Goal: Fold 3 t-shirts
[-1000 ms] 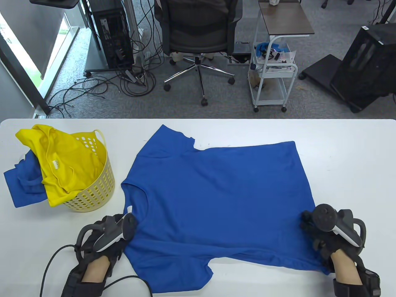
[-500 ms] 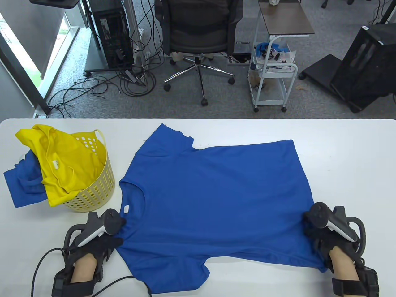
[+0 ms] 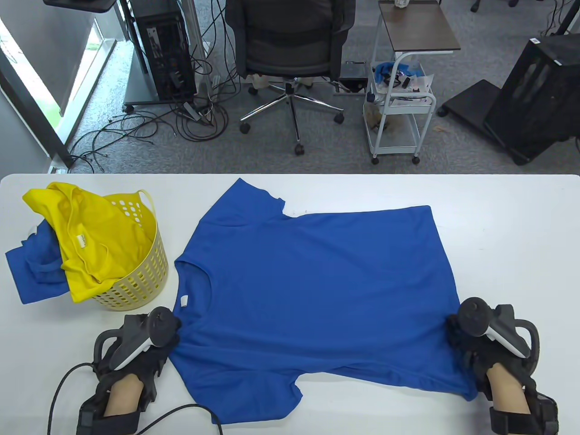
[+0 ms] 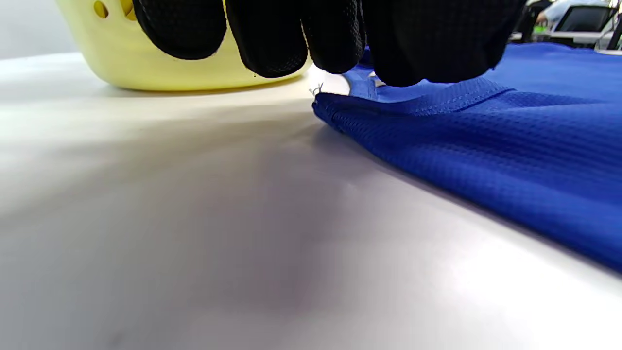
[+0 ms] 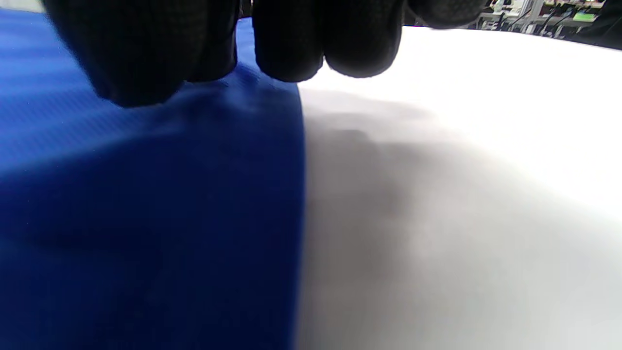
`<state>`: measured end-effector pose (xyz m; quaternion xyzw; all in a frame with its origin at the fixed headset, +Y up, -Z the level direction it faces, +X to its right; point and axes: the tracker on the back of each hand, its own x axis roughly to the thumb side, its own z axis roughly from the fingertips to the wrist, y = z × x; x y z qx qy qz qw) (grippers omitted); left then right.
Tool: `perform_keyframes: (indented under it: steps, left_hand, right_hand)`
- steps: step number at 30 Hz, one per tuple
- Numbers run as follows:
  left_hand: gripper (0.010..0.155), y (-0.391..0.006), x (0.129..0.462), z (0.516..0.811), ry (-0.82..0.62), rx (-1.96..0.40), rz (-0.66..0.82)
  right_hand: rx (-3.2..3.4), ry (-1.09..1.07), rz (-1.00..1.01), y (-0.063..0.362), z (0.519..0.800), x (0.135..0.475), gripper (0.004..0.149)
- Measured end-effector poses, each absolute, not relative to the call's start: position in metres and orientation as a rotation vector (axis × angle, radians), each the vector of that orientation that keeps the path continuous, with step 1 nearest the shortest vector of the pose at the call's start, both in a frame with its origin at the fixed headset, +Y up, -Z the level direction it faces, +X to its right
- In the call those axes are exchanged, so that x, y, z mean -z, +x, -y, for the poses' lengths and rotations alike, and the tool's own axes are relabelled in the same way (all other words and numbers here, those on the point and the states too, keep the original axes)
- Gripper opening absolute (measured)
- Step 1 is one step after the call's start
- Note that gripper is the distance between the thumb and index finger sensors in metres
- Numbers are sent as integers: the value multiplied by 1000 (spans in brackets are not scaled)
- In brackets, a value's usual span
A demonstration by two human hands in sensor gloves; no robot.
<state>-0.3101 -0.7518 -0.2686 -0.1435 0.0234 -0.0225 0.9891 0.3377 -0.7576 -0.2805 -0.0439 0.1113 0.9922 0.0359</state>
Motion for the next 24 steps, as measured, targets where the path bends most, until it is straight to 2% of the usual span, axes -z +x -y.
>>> perform_keyframes:
  steps: [3,8,16,24]
  left_hand:
    - [55,-313,269,760,-341,82,-62]
    - [55,-314,270,765,-349,95,-96]
    - [42,-321,269,767,-262,81,-120]
    - [40,-325,272,765,-204,86,-110]
  right_hand:
    - [-3088,-155,-459,338,766,282,54]
    - [-3103,-165,-415,336,767,283,50]
    - [-3069,-199,-383,340,771,285,40]
    - [-3065,-157,-337,341,770,287,39]
